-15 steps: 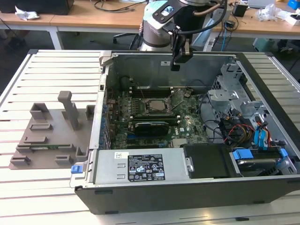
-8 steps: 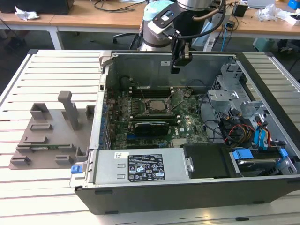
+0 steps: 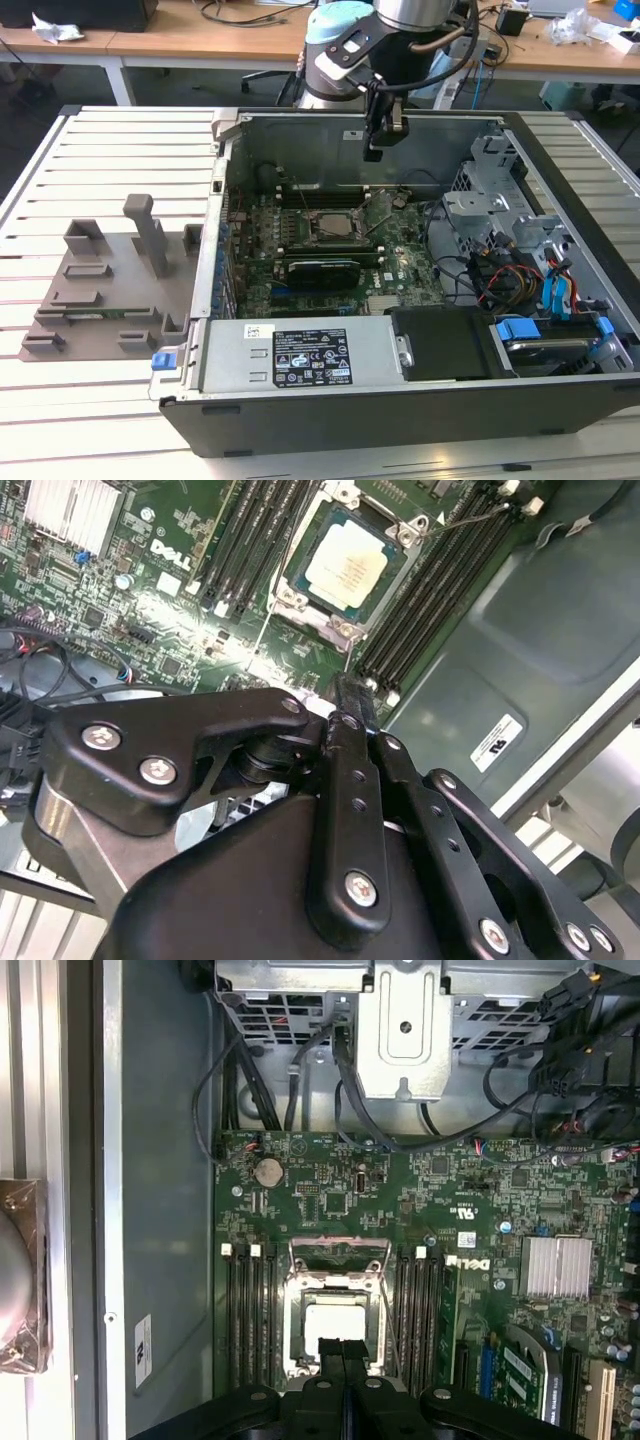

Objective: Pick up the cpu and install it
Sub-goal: 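Close the cpu cover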

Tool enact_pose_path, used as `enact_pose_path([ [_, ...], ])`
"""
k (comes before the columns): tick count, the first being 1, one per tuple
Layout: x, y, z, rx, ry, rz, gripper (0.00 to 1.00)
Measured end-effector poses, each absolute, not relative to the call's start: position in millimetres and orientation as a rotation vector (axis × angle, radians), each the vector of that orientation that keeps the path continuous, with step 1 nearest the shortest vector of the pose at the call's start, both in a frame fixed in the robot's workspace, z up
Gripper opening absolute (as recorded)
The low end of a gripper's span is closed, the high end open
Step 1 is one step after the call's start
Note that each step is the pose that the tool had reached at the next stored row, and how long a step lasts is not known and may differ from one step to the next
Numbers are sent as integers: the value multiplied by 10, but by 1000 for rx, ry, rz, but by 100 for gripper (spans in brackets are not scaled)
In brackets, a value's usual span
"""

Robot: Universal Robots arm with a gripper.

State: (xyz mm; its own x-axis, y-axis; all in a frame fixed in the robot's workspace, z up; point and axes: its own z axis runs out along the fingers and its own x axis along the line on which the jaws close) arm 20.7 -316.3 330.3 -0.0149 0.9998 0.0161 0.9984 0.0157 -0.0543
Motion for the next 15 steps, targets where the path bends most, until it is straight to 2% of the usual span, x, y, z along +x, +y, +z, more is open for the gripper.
enact_pose_path([
  [15, 213, -3163, 3196, -2169, -2203, 42, 11],
])
